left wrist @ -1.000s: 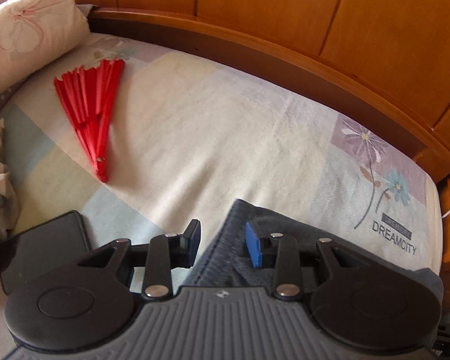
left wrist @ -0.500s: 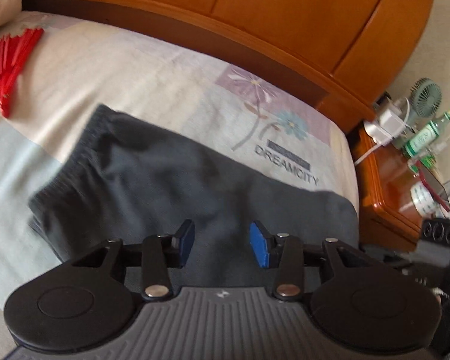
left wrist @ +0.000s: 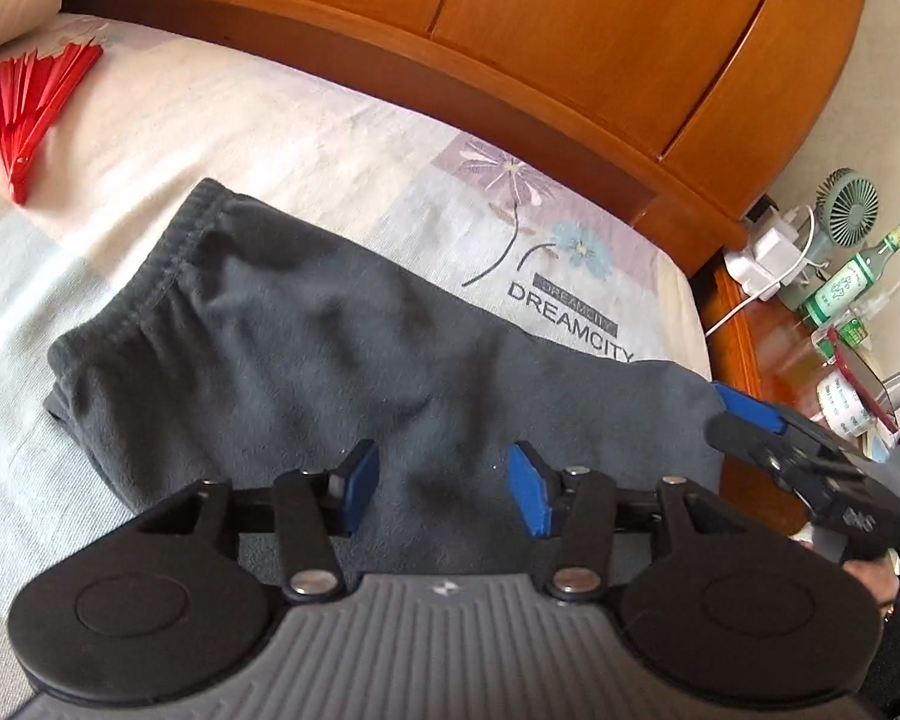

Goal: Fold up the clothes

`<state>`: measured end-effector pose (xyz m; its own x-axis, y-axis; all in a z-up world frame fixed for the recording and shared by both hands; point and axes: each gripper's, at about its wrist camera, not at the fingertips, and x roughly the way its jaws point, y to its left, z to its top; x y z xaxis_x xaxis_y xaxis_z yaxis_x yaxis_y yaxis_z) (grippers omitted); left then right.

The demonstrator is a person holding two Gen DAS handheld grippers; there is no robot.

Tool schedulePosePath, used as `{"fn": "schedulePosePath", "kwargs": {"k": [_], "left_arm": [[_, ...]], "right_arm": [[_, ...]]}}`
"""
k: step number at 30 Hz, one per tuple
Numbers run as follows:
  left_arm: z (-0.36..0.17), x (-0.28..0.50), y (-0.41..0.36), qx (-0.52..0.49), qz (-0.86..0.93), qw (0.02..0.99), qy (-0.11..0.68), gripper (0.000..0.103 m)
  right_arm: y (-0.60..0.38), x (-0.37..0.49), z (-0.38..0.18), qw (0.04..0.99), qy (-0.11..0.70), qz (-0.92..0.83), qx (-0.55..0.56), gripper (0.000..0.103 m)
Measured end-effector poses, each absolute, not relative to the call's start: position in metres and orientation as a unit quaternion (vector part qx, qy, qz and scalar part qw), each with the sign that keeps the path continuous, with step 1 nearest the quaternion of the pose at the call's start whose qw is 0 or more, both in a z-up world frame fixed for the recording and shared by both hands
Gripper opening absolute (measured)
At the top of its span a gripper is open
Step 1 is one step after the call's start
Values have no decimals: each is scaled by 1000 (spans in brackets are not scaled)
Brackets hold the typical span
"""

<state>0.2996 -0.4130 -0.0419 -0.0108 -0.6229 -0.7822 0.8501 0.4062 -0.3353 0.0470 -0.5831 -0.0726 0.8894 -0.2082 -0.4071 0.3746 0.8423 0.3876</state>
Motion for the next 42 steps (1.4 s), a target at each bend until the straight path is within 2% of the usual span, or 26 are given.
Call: {"fn": "schedulePosePath", "kwargs": {"k": [2, 6, 9, 11, 12, 19, 21, 24, 28, 32, 36, 40, 42], "left_arm": [[-49, 300, -414, 126, -525, 693, 478, 50], [-62, 301, -411, 118, -523, 694, 480, 51], [-61, 302, -410, 113, -525, 692, 483, 53], [-61, 302, -410, 115, -527, 690, 482, 55], [-62, 301, -410, 115, -529, 690, 481, 57], [-62, 298, -411, 120, -530, 692, 475, 60], [-62, 297, -411, 124, -529, 693, 474, 60], [-62, 294, -413, 127, -524, 697, 473, 60], [-58, 289, -413, 129, -508, 707, 475, 60], [-45, 268, -407, 162, -496, 715, 464, 59], [-25, 241, -392, 177, -502, 719, 447, 60], [-9, 223, -379, 184, -510, 723, 429, 62], [-6, 220, -378, 189, -504, 728, 424, 62]], "right_arm": [[-569, 43, -63, 956, 167, -150, 190, 88], [-539, 40, -54, 971, 144, -162, 99, 89], [-538, 38, -45, 972, 131, -175, 82, 90], [-540, 38, -39, 976, 129, -156, 79, 97], [-540, 39, -38, 978, 131, -145, 78, 97], [-523, 75, -92, 956, 275, -65, 83, 99], [-518, 73, -100, 956, 279, -64, 69, 103], [-511, 72, -102, 956, 281, -62, 51, 103], [-519, 72, -106, 961, 257, -62, 80, 103], [-506, 68, -113, 968, 242, -60, 13, 103], [-502, 54, -102, 969, 243, -45, 8, 103], [-495, 38, -85, 980, 200, -17, 6, 103], [-491, 42, -88, 977, 214, 8, 17, 103]]}}
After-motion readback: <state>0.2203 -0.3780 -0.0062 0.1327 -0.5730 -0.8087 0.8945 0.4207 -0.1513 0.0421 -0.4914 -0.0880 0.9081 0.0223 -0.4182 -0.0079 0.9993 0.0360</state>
